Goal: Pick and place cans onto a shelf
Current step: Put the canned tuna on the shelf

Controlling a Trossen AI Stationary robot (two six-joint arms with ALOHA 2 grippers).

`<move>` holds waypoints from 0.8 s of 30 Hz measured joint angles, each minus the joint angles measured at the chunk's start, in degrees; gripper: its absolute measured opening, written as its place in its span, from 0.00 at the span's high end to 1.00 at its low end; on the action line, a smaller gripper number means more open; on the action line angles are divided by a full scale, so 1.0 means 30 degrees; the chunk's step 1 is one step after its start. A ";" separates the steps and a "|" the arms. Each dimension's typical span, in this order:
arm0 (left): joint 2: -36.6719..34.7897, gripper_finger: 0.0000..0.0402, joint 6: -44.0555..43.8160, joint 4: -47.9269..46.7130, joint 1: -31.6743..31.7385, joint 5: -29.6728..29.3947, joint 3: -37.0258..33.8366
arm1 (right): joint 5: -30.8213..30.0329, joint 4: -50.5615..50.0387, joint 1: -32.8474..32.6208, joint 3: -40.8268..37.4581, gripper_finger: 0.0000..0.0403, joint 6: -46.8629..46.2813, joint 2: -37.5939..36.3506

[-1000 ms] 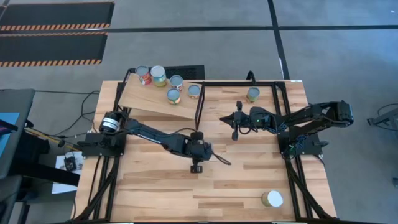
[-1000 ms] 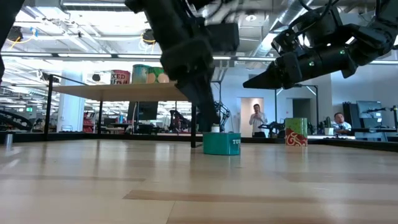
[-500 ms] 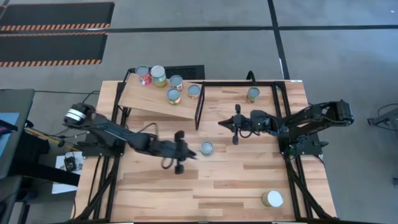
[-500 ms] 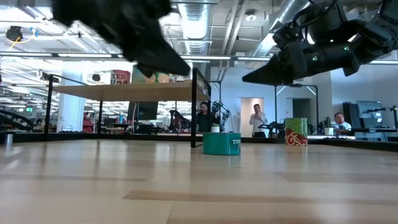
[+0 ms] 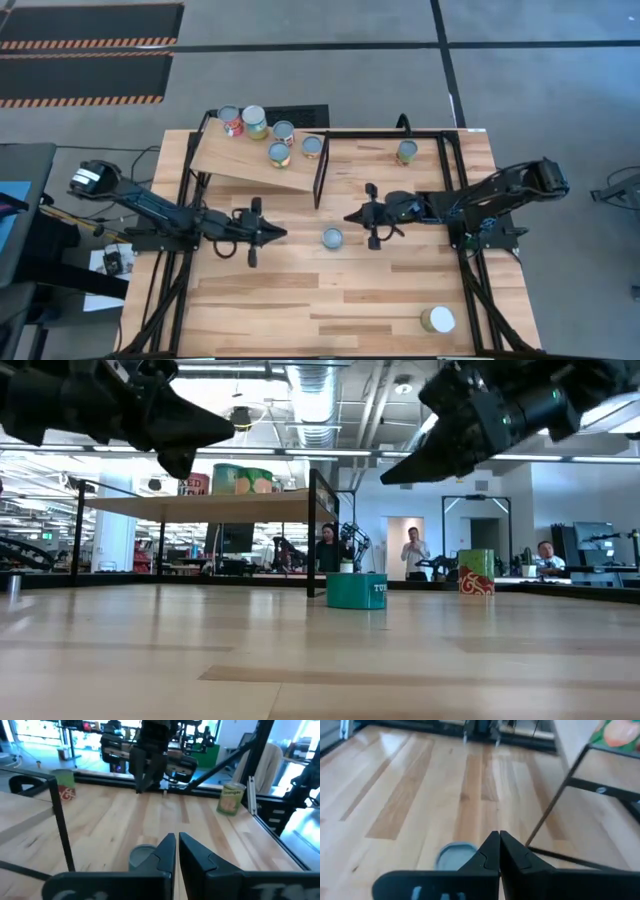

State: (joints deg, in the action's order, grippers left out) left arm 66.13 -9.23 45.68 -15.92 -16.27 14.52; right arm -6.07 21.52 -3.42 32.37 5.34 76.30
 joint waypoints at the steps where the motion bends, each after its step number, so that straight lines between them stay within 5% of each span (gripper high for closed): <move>1: -0.0246 0.98 0.0134 0.0113 -0.0003 -0.0043 -0.0211 | -0.0140 -0.0789 -0.0205 0.0471 0.95 -0.0295 0.0005; 7: -0.1532 0.98 0.0946 0.0288 0.0015 -0.1126 -0.1069 | -0.0546 -0.4285 -0.1209 0.2419 0.82 -0.1281 0.0402; 17: -0.2060 0.98 0.1513 0.0017 0.0020 -0.1376 -0.1216 | -0.1271 -0.8872 -0.1951 0.6003 0.54 -0.1343 0.4490; 24: -0.2056 0.98 0.1506 -0.0076 0.0022 -0.1419 -0.1216 | -0.1512 -1.1113 -0.2215 0.8293 0.51 -0.1187 0.6931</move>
State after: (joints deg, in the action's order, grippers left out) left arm 59.96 -4.71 45.45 -15.86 -20.53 10.87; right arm -10.60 -11.82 -10.06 57.25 1.78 97.09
